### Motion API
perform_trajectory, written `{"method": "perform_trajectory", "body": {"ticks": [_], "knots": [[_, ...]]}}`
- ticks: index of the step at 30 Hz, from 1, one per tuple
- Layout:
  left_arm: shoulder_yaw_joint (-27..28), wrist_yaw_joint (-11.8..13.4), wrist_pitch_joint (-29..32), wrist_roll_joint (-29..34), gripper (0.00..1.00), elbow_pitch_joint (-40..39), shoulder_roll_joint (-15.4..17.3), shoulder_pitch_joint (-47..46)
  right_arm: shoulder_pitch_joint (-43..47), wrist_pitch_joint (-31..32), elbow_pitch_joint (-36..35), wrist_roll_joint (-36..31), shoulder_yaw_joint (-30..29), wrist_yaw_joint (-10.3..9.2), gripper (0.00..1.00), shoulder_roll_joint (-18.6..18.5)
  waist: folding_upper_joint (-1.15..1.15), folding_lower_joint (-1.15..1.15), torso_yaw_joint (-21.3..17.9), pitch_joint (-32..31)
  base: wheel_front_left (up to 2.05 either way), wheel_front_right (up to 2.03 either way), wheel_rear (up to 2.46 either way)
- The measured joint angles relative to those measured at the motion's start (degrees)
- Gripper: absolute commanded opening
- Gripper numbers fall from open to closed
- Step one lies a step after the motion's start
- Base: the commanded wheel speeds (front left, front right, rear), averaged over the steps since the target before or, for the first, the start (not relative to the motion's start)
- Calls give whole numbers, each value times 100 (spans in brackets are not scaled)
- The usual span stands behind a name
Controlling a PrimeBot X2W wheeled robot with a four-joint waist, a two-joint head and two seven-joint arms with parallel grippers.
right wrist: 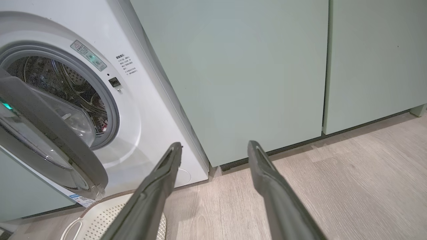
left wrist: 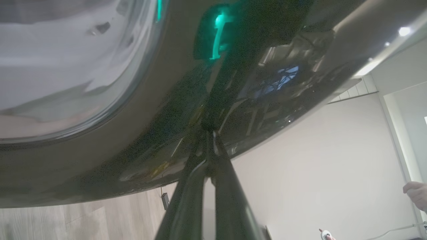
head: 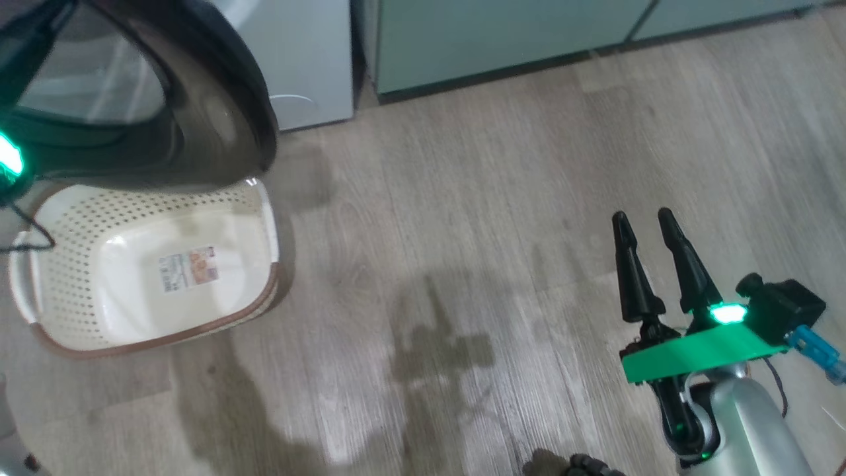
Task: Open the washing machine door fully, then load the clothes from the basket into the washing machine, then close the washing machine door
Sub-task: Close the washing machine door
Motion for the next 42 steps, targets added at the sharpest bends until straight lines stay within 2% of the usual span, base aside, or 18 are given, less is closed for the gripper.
{"method": "perform_trajectory", "body": {"ticks": [13,20,25,27,28,29,30,31,32,38,42], "knots": [[21,-45,-1020,560,0,1247,-49,-1191,-195,-24,-57,179,97,0,100,2,0,0,-428,386,0,0,0],[-26,-448,-876,584,0,1521,-58,-1227,-209,-24,-63,201,66,0,100,2,0,0,-360,370,0,0,0],[77,-705,-802,480,0,1429,-87,-677,-205,-25,-60,172,-20,0,100,2,0,0,-133,283,0,0,0],[192,-817,-798,371,0,1299,-203,-342,-203,-25,-58,151,-46,0,100,2,0,0,-13,230,0,0,0],[214,-878,-800,344,10,1205,-269,-158,-200,-25,-56,110,-64,0,100,2,0,0,57,201,0,0,0],[233,-926,-846,337,34,1118,-342,15,-196,-25,-46,75,-79,0,100,1,0,0,129,172,0,0,0],[290,-959,-906,322,62,1044,-428,181,-195,-25,-35,46,-84,0,100,2,0,0,202,142,0,0,0],[345,-992,-920,270,98,947,-511,357,-195,-25,-25,9,-85,0,100,2,0,0,276,109,0,0,0],[400,-1010,-948,234,100,844,-591,526,-195,-25,-22,-26,-93,0,100,3,0,0,350,77,0,0,0],[667,-1120,-1327,114,100,285,-1169,1368,-196,-26,65,-225,-182,0,100,1,0,0,801,-110,0,0,0],[687,-1152,-1730,191,100,-84,-1421,2103,-194,-34,176,-298,-198,0,100,1,0,0,1106,-302,0,0,0]]}}
